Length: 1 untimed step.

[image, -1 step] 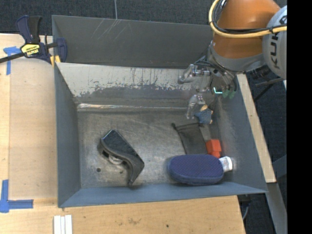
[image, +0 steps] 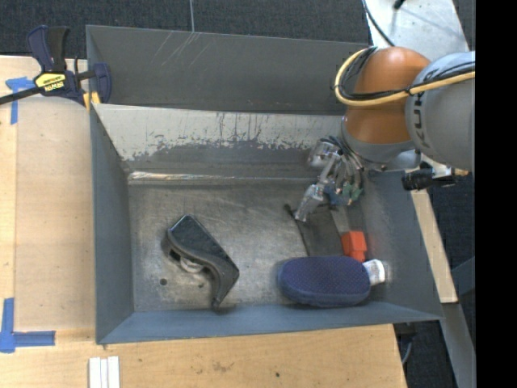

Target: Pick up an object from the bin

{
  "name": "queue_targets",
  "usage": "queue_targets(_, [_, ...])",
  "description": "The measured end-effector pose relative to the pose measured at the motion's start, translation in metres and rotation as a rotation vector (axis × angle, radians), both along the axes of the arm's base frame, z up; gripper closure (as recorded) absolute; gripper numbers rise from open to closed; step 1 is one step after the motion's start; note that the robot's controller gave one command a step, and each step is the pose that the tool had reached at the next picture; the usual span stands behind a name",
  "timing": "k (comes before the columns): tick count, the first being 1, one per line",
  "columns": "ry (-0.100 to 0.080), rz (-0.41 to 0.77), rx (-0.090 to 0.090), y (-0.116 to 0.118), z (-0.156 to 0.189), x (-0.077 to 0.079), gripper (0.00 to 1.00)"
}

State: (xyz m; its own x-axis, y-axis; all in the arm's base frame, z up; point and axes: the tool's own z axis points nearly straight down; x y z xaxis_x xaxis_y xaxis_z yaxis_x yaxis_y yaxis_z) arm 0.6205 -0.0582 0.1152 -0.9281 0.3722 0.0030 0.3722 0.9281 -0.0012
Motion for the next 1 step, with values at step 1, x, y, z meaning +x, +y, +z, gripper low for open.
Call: queue_targets(1, [0.008, -0.112, 0.007, -0.0192, -0.0395, 0.0017, 0.00])
